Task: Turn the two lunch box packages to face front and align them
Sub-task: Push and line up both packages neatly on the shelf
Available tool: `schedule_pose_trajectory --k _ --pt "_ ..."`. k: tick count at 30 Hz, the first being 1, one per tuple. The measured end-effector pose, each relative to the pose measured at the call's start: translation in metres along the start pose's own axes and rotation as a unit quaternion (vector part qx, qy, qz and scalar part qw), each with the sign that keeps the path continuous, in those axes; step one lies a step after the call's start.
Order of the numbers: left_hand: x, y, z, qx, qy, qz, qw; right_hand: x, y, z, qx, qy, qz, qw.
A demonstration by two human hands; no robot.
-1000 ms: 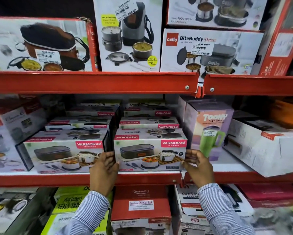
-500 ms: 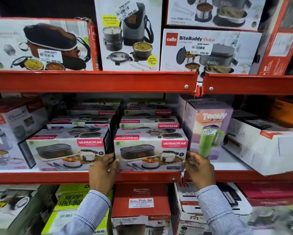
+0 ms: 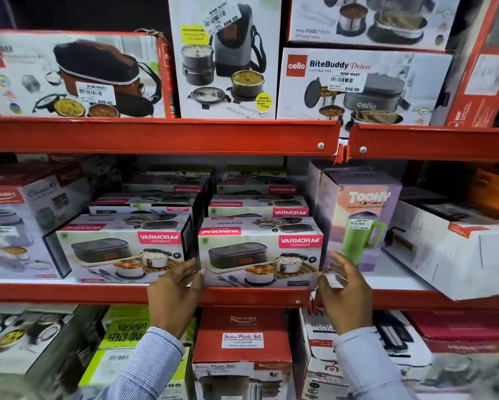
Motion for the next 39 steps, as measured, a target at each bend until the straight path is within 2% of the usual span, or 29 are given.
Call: schedule_pose_trajectory --k 3,7,9,11,16,19,22,25,30,39 --pt "-0.011 -0.007 0.019 0.058 -0.023 -0.068 0.996 -0.028 0.021 -0.007 -0.056 -0.036 0.111 0.992" --pt "-0.022 -0.001 0.048 0.125 -0.033 -0.183 0.975 -0.057 0.048 -0.038 -0.203 -0.003 0.244 0.948" --pt "-0.024 0.014 0.067 0.198 -0.02 -0.218 0.956 -0.071 0.06 -0.062 -0.246 0.027 0.264 0.932" --pt "-0.023 0.034 0.09 0.266 -0.008 -0.216 0.939 -0.087 0.071 -0.089 -0.271 0.052 0.27 0.922" --pt "-0.008 0.085 0.142 0.311 0.025 -0.201 0.929 -0.121 0.102 -0.152 -0.272 0.074 0.286 0.916" --pt "0.007 0.118 0.166 0.264 0.051 -0.182 0.946 -0.142 0.12 -0.187 -0.235 0.086 0.255 0.934" --pt "0.014 0.142 0.18 0.159 0.057 -0.138 0.976 -0.159 0.128 -0.211 -0.163 0.098 0.166 0.968" --pt "0.023 0.153 0.187 0.088 0.072 -0.08 0.99 -0.168 0.133 -0.222 -0.123 0.087 0.09 0.984" --pt "0.043 0.167 0.186 0.036 0.083 -0.006 0.996 -0.166 0.133 -0.227 -0.116 0.054 0.001 0.992" --pt "0.055 0.184 0.174 0.016 0.008 0.001 1.0 -0.151 0.13 -0.231 -0.139 0.067 -0.035 0.987"
Point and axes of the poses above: each hand's wrist, its own x-axis towards the middle knuckle, its own z-axis out of the back of the hand, y = z × x, the point moved 1 cm from there along x, towards the middle knuckle, and after that the axes turned 10 degrees about -z, right-handed, at the moved point
